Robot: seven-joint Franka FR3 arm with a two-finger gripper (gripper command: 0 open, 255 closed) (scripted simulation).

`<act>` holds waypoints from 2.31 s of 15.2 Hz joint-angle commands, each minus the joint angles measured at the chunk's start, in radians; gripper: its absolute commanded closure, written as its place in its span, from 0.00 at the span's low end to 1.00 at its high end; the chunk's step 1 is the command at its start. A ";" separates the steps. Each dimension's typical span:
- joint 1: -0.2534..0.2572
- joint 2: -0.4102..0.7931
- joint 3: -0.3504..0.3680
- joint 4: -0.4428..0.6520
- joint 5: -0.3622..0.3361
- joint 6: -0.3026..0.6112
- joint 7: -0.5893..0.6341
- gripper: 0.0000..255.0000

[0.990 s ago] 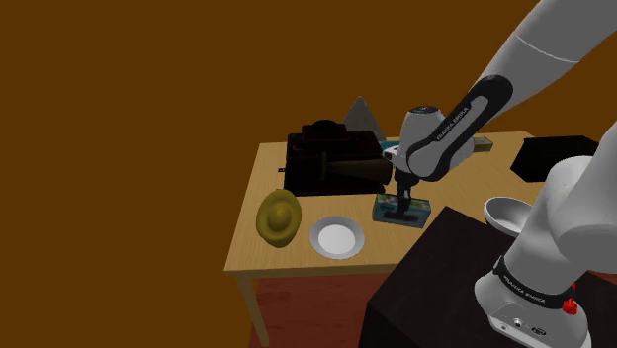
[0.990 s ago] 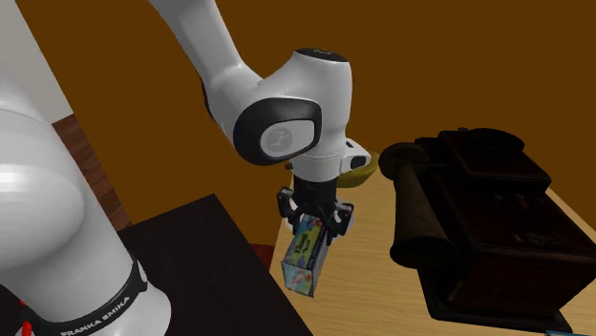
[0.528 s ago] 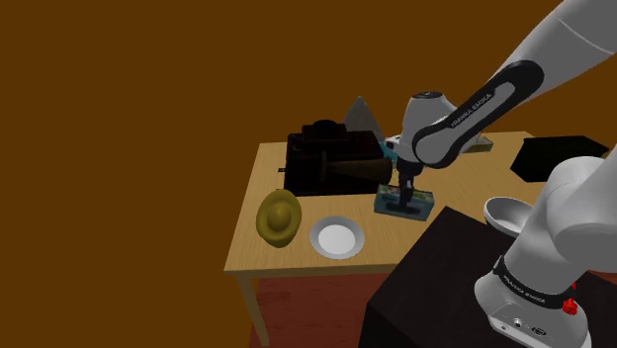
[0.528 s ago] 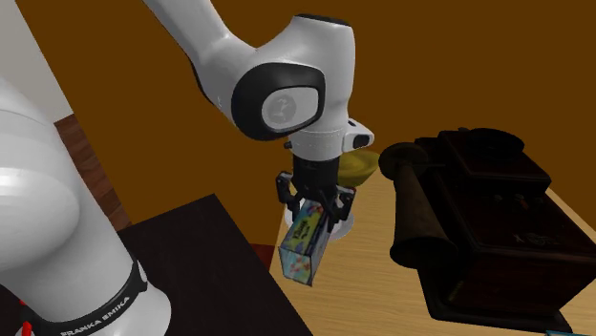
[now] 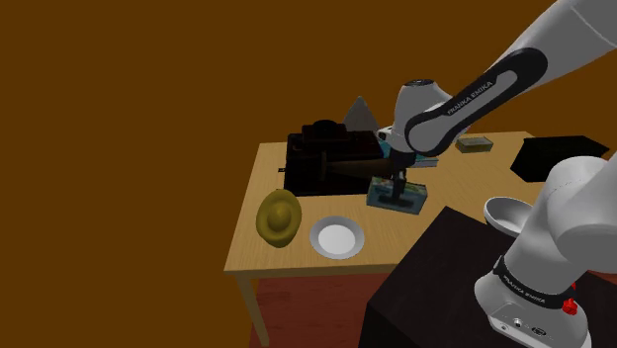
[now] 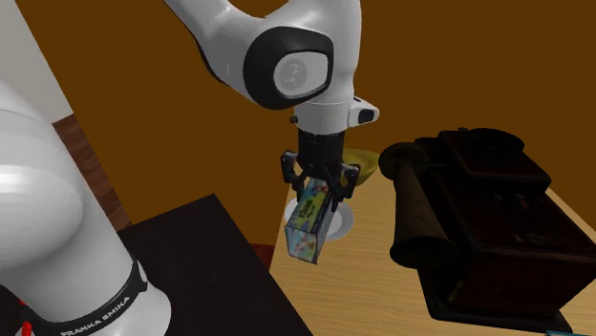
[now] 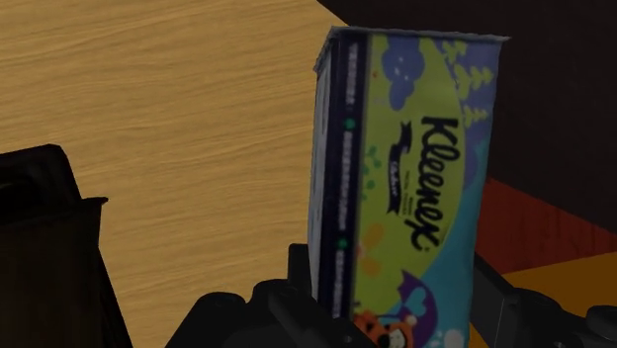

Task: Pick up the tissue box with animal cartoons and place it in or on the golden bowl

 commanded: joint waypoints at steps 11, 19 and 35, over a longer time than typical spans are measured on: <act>0.157 0.333 0.106 0.393 0.183 -0.071 0.102 1.00; 0.197 0.561 0.156 0.727 0.237 -0.181 0.164 1.00; 0.216 0.973 0.204 1.339 0.273 -0.383 0.248 1.00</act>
